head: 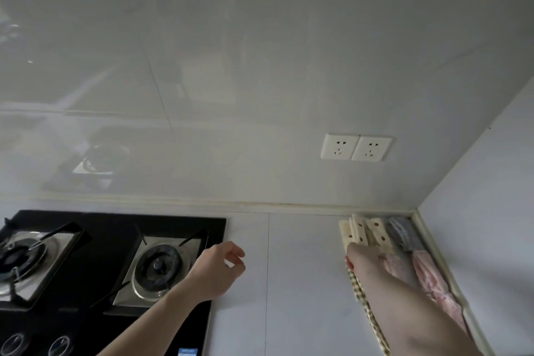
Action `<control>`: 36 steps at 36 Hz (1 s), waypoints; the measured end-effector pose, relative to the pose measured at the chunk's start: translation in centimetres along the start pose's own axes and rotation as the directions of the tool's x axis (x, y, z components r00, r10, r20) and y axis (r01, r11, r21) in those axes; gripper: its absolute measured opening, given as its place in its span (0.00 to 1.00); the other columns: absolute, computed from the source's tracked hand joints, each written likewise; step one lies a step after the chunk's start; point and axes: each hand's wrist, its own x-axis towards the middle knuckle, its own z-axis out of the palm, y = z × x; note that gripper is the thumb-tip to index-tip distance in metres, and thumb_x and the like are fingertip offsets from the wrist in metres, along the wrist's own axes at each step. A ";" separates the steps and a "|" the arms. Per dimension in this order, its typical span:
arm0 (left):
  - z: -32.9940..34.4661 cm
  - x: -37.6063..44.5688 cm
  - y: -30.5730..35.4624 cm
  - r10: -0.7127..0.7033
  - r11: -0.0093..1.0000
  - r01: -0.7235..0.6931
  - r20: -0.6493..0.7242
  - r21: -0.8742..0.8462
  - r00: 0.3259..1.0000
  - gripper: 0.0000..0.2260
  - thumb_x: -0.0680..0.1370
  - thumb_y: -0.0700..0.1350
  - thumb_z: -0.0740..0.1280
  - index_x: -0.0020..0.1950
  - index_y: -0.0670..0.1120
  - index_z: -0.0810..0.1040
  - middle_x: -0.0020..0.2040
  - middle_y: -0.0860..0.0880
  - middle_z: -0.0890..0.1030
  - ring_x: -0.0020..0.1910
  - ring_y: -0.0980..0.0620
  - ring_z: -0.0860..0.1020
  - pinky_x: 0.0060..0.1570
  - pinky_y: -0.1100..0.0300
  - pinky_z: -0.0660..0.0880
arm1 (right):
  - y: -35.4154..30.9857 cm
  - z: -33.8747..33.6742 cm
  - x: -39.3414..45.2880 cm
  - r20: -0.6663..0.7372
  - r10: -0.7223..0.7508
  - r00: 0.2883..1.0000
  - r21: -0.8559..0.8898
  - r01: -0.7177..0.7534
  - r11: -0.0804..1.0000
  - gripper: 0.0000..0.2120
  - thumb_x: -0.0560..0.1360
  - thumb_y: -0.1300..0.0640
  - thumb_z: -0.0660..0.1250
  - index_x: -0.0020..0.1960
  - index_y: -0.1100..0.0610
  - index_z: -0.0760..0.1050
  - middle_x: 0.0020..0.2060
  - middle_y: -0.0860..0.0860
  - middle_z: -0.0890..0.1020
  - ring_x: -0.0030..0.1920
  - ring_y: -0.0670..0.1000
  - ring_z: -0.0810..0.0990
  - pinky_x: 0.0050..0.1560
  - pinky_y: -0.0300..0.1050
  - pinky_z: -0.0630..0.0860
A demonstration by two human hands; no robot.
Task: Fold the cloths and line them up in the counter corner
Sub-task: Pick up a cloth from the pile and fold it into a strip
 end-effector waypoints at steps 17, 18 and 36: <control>-2.2 -3.7 -3.4 0.069 0.995 -0.071 0.022 0.067 0.997 0.08 0.77 0.49 0.68 0.55 0.57 0.80 0.46 0.61 0.83 0.47 0.60 0.80 0.54 0.59 0.78 | 3.2 -0.2 -4.5 -0.147 -0.273 0.951 -0.346 0.209 0.915 0.35 0.75 0.51 0.66 0.78 0.57 0.59 0.74 0.63 0.66 0.71 0.64 0.69 0.71 0.57 0.68; -2.2 -3.6 -3.3 0.068 0.995 -0.070 0.025 0.076 0.997 0.07 0.76 0.49 0.69 0.54 0.57 0.80 0.45 0.60 0.83 0.47 0.60 0.80 0.54 0.60 0.78 | 3.3 -0.4 -4.5 -0.169 -0.293 0.941 -0.375 0.214 0.902 0.35 0.74 0.51 0.67 0.78 0.58 0.60 0.72 0.64 0.68 0.70 0.65 0.70 0.69 0.57 0.70; 1.2 3.6 1.1 0.090 0.994 -0.094 0.057 0.058 0.994 0.07 0.78 0.49 0.68 0.55 0.56 0.80 0.48 0.62 0.81 0.44 0.59 0.80 0.46 0.64 0.77 | 1.6 0.1 7.1 -0.180 -0.347 0.920 -0.508 0.215 0.834 0.28 0.66 0.49 0.70 0.65 0.56 0.76 0.59 0.60 0.80 0.54 0.63 0.82 0.52 0.52 0.80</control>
